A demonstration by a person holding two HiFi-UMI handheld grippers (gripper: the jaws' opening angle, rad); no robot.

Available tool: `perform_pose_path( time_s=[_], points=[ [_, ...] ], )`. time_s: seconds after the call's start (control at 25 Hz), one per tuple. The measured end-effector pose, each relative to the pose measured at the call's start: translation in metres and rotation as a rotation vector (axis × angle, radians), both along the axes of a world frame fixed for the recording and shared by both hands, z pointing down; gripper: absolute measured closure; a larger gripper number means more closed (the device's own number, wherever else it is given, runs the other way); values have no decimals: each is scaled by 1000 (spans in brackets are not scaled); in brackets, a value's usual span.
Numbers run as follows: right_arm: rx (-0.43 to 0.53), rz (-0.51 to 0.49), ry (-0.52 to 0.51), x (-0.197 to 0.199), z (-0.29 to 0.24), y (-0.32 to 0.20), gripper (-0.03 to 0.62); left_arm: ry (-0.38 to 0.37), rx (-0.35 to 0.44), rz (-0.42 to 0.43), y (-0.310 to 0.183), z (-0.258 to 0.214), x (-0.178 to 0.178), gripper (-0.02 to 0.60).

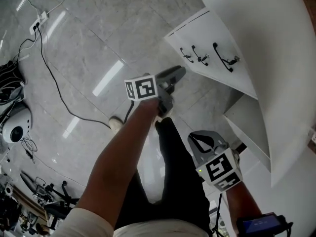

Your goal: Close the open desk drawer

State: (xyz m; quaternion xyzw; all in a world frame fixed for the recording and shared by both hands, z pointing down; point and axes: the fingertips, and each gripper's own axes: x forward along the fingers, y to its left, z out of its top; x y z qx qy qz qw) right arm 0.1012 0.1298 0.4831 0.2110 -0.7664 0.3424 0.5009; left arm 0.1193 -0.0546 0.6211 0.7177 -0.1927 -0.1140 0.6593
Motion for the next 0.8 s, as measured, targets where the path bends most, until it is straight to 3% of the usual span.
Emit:
perform_pose_path(
  time_s=[0.28, 0.4, 0.52, 0.64, 0.8],
  points=[
    [96, 50, 41, -39, -68, -1, 586, 19, 89, 33, 37, -116, -62, 489],
    [132, 61, 49, -75, -113, 7, 586, 3, 124, 12, 57, -180, -114, 538],
    [167, 64, 34, -82, -127, 15, 588, -3, 157, 17, 79, -222, -135, 577],
    [194, 75, 13, -91, -142, 24, 586, 38, 169, 47, 105, -267, -157, 577],
    [243, 74, 28, -111, -180, 31, 586, 2, 299, 118, 124, -344, -204, 577]
  ],
)
